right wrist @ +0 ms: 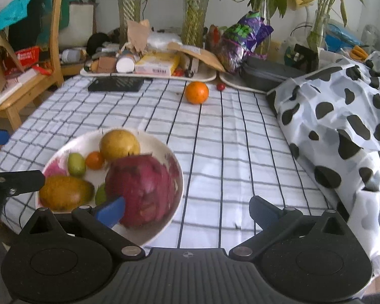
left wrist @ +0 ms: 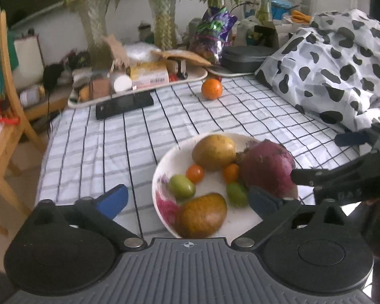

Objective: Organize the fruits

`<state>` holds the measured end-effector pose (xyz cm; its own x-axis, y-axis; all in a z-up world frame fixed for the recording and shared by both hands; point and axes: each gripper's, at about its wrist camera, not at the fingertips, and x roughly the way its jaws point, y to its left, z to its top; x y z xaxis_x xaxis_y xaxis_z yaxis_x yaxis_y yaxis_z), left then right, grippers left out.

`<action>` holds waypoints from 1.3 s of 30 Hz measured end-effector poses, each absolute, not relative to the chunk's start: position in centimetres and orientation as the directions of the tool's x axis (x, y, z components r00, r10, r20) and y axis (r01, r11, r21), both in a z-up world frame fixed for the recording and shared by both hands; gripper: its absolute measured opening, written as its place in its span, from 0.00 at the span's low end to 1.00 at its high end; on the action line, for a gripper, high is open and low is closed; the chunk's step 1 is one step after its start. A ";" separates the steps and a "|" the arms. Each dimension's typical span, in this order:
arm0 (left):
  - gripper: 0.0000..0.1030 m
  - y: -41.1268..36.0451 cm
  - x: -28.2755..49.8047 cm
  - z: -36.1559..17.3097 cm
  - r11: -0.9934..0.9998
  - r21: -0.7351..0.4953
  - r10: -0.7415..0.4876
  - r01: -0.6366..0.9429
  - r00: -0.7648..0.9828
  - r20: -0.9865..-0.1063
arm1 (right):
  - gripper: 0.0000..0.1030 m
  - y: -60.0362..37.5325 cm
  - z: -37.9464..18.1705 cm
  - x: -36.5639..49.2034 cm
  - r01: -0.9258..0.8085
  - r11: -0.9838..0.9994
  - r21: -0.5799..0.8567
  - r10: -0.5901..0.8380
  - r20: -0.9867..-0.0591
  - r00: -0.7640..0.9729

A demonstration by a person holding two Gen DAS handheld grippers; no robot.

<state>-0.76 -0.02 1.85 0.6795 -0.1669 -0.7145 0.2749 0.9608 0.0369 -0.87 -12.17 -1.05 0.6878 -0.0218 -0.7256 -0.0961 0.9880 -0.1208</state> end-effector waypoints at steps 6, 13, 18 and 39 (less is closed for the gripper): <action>1.00 0.3 -1.2 1.0 0.969 -0.001 -0.161 0.247 0.628 -0.761 | 1.00 -11.4 -2.0 -1.7 -0.079 0.984 -0.160 -0.074 -0.772 0.632; 1.00 0.5 -0.5 0.3 0.982 0.020 -0.096 0.189 0.582 -0.808 | 1.00 -11.1 -2.7 -1.6 -0.088 0.980 -0.176 -0.090 -0.799 0.595; 1.00 0.5 0.0 -0.3 0.983 0.010 -0.094 0.182 0.552 -0.829 | 1.00 -11.1 -3.1 -1.3 -0.090 0.979 -0.183 -0.100 -0.813 0.574; 1.00 0.1 0.1 -0.6 0.981 0.052 -0.058 0.187 0.541 -0.839 | 1.00 -11.2 -3.3 -1.2 -0.099 0.977 -0.189 -0.103 -0.825 0.556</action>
<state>0.12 0.06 -0.64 0.5407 -0.0582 -0.8392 0.1866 0.9811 0.0522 -1.19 -11.15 -3.34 0.5564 -0.1030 -0.8245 -0.0989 0.9770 -0.1888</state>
